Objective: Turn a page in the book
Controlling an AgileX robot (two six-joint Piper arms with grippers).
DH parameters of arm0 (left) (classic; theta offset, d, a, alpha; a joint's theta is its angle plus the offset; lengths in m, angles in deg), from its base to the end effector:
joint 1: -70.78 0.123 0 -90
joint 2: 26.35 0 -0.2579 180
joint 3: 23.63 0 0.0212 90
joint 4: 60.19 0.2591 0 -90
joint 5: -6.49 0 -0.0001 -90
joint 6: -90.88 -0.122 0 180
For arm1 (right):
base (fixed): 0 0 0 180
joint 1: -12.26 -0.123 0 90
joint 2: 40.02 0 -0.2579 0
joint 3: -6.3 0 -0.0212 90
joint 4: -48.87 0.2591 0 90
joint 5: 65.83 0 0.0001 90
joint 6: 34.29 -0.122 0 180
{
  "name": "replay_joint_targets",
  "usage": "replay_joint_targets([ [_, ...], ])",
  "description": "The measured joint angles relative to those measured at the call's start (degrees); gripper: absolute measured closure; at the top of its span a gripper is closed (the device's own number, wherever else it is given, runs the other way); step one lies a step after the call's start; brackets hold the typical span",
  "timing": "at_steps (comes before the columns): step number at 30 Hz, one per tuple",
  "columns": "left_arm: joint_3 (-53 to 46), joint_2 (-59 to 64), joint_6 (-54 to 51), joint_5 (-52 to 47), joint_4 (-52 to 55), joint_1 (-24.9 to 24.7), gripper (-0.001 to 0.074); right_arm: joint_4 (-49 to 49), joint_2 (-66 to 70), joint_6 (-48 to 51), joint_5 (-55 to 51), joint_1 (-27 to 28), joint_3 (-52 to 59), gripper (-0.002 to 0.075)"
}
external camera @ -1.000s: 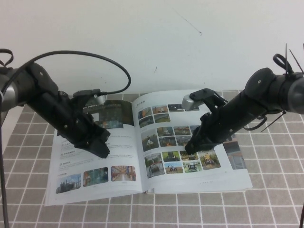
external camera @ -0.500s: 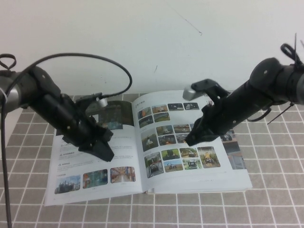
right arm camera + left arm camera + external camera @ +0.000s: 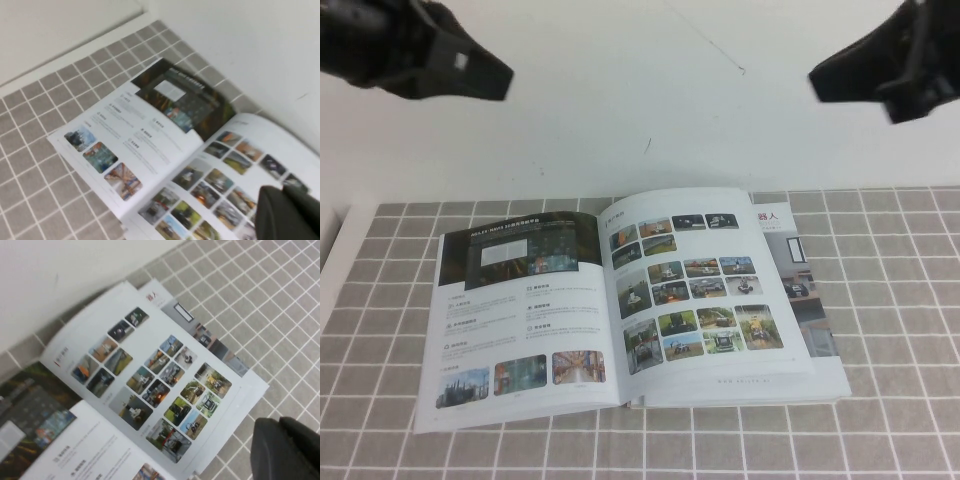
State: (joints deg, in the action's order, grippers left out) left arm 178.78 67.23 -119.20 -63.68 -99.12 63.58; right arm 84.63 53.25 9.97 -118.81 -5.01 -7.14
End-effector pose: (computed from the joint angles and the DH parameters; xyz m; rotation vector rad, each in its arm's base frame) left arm 0.3108 -0.1120 0.4129 0.7218 2.1633 -0.6785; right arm 0.3194 0.1589 0.3822 -0.9559 1.9518 0.5004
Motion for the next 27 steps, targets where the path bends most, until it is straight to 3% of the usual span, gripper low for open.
replay_joint_targets([
  [7, -0.65, -20.83, 1.81, -1.72, 10.89, 0.0, 0.0739, -16.87, -18.86, -11.11, -4.15, 0.24, 0.0, 0.0727],
  [11, -6.33, -31.41, 3.43, -0.2, 14.28, 0.0, 0.0739, -25.31, -28.41, -16.9, -5.14, 0.24, 0.63, 0.0727],
  [17, -23.5, -46.62, 6.3, 4.72, 14.42, 0.0, 0.0739, -29.42, -42.46, -23.52, -5.96, 0.24, 10.66, 0.0727],
  [27, -58.7, -74.36, 10.31, 24.87, 11.08, 0.0, 0.0739, -25.38, -64.06, -25.03, 0.94, 0.24, 41.42, 0.0727],
])
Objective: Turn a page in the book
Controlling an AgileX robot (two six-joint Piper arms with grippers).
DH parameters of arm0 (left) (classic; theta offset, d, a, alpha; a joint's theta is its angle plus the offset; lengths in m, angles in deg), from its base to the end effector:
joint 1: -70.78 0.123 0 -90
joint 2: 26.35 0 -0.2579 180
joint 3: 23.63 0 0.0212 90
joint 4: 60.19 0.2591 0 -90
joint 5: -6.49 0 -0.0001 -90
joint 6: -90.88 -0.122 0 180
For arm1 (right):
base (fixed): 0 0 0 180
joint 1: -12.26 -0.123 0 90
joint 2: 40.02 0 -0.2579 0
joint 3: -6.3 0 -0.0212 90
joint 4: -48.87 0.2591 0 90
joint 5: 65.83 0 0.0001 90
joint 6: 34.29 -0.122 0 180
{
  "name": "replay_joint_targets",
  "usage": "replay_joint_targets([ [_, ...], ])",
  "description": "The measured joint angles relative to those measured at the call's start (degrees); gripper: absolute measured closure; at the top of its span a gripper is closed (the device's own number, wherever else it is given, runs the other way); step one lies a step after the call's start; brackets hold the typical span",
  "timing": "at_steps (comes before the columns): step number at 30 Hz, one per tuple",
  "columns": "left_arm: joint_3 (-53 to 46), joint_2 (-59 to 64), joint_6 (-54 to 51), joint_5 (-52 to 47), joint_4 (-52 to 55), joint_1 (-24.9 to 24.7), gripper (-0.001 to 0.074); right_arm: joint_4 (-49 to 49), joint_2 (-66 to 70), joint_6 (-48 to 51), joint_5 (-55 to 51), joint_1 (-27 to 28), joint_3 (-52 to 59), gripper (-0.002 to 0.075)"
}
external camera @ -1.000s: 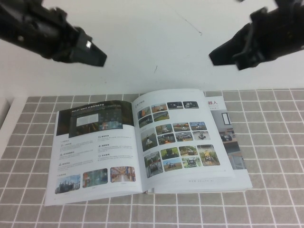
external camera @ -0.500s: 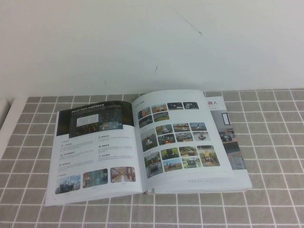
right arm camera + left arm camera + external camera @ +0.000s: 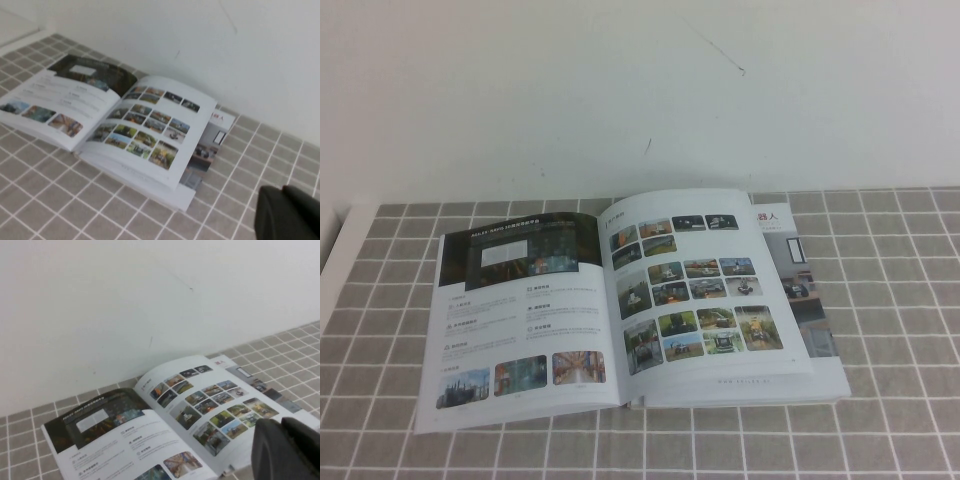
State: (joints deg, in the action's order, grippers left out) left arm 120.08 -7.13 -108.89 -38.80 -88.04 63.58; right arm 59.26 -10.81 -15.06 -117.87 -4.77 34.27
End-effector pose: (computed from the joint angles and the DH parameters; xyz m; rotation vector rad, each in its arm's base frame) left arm 0.0665 -0.0493 0.3574 0.3501 1.6694 -0.3888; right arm 0.0862 0.0446 0.3682 -0.5819 1.8077 0.1856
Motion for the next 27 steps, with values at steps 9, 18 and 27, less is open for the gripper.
replay_joint_targets([
  [9, -19.53, -1.1, 0.34, 21.18, 1.59, 0.0, 0.0739, -2.47, 0.8, 0.36, 23.67, 0.0, 20.83, 0.0727],
  [18, -33.0, -0.49, -3.33, 38.73, 1.62, 0.0, 0.0739, -3.53, 2.12, 0.36, 37.49, 0.0, 31.94, 0.0727],
  [27, -38.31, -0.49, -3.91, 46.05, -4.88, 0.0, 0.0739, -1.04, 2.24, 0.16, 41.03, 0.0, 40.41, 0.0727],
])
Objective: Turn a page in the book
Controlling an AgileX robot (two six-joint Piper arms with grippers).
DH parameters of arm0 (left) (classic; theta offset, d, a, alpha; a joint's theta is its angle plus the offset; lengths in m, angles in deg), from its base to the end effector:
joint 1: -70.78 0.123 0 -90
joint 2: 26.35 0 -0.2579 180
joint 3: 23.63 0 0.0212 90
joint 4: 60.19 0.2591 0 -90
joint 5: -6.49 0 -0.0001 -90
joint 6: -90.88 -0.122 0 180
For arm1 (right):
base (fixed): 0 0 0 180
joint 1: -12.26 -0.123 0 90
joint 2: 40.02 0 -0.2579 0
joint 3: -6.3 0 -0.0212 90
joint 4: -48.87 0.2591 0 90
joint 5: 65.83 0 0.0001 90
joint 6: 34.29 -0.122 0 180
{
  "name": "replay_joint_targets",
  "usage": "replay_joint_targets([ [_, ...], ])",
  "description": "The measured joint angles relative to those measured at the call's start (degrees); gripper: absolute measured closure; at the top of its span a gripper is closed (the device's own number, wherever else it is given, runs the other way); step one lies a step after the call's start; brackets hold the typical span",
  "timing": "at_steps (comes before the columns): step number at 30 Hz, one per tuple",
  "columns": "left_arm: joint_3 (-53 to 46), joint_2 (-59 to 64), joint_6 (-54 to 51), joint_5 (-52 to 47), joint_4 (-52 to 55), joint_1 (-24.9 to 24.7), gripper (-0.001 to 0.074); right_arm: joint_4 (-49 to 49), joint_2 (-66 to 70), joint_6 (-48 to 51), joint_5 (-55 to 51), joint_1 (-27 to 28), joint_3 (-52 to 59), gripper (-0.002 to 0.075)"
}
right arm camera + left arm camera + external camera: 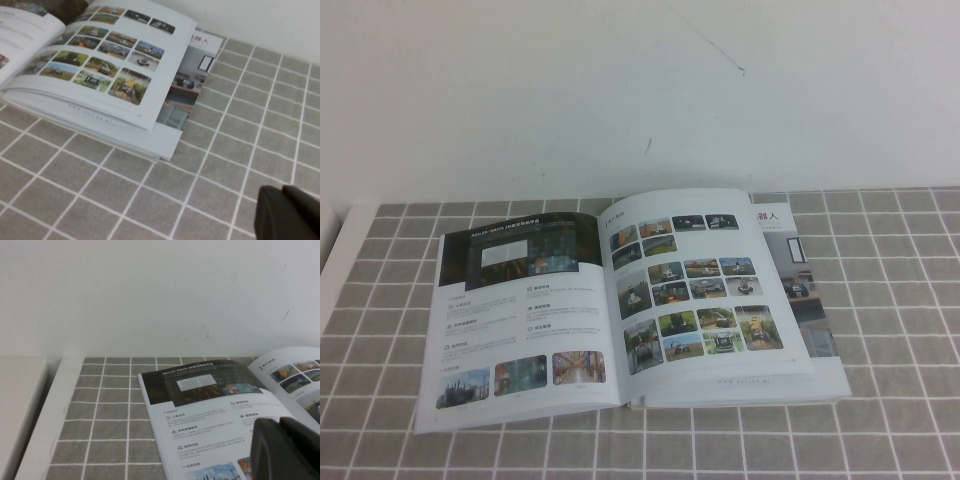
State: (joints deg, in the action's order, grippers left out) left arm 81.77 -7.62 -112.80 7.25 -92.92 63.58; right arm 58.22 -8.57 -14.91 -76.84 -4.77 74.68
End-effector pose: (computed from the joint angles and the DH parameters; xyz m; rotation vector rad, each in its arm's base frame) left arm 0.1365 -0.0164 0.2061 -0.0317 1.6216 -0.2129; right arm 0.1451 0.0484 0.1910 -0.4752 1.8741 0.1096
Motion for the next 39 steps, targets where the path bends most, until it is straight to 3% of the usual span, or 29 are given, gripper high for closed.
replay_joint_targets([
  [19, -0.08, 0.0, 0.1, 0.03, -1.59, 0.0, 0.0739, 1.68, -2.79, -0.24, -9.64, 0.27, 1.07, 0.0727],
  [29, -0.13, 0.0, 0.1, -2.37, -1.59, 0.0, 0.0739, 2.23, -21.73, -0.13, -12.7, 8.44, 1.07, 0.0727],
  [39, -0.4, 0.0, 0.1, -7.74, -1.59, 0.0, 0.0739, -1.01, -23.53, 0.22, -8.11, 10.82, 9.34, 0.0727],
])
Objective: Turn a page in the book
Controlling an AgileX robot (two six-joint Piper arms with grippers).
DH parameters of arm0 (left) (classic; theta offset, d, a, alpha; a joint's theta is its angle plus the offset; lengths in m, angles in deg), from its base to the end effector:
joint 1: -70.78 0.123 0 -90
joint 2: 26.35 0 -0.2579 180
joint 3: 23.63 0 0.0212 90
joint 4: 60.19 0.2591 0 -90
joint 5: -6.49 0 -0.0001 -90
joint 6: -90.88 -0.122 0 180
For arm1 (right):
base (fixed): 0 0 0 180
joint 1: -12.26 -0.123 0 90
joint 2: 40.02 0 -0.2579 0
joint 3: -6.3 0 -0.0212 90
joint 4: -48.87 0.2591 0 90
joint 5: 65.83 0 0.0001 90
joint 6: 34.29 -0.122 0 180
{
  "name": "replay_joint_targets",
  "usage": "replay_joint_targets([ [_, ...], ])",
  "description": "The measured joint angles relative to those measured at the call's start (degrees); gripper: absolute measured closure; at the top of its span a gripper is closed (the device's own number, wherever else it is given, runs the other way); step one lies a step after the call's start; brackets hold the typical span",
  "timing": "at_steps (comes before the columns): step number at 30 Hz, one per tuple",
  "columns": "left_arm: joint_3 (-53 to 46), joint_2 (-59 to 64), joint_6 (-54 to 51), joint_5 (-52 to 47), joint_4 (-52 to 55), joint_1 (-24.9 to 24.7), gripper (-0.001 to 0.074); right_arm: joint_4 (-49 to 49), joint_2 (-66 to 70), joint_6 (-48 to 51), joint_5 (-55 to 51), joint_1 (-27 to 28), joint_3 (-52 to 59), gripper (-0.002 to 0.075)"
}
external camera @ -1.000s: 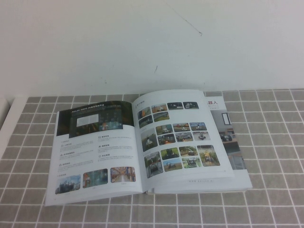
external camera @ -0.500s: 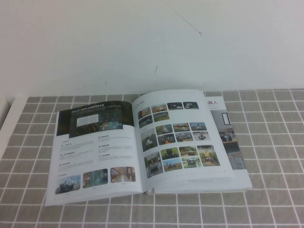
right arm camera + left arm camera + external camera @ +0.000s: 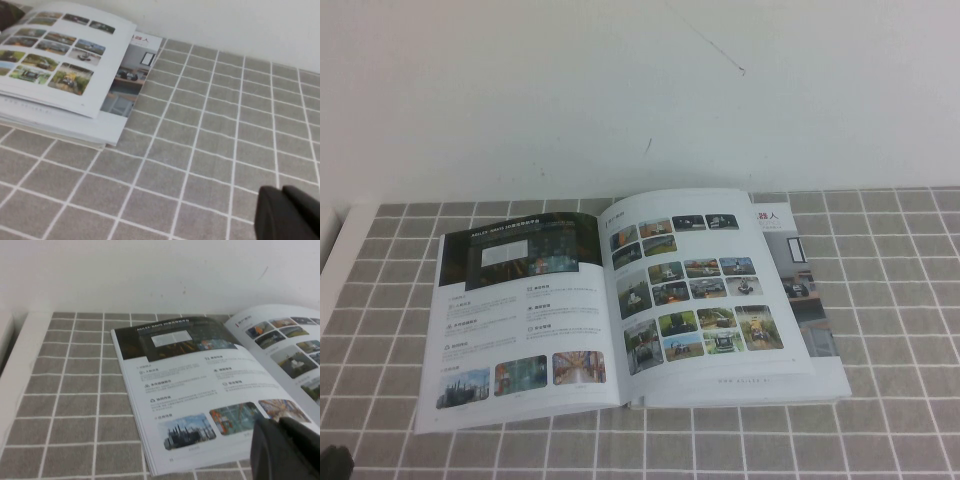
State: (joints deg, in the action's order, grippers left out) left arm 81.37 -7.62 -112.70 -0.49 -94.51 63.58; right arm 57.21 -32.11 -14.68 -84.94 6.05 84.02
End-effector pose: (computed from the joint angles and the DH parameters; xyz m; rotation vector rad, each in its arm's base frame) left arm 0.1336 -0.0254 0.1899 -0.0002 1.7449 -0.2868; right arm 0.1179 0.0187 0.1687 -0.3174 1.7967 -0.0246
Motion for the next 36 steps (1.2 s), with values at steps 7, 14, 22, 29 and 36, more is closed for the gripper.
replay_joint_targets([
  [7, -0.22, 0.0, 0.0, -3.72, 0.0, 0.0, 0.0739, -2.73, 0.0, 0.0, -0.43, 0.09, 0.0, 0.0727],
  [14, -0.5, 0.0, 0.0, -7.72, 0.11, 0.0, 0.0739, -2.98, 0.0, 0.0, -0.64, 0.09, -0.1, 0.0727],
  [22, -2.61, 0.0, 0.0, -10.31, 0.31, 0.0, 0.0739, -2.98, 0.0, -0.11, -0.67, 0.09, -0.1, 0.0727],
  [29, -2.61, -0.17, 0.0, -13.31, 0.34, 0.0, 0.0739, -2.98, 0.0, -0.11, -0.78, 0.09, -0.1, 0.0727],
  [36, -2.14, -8.48, 2.44, -15.7, 4.59, 0.0, 0.0739, -3.07, 0.0, -0.11, -0.77, 0.09, -0.1, 0.0727],
])
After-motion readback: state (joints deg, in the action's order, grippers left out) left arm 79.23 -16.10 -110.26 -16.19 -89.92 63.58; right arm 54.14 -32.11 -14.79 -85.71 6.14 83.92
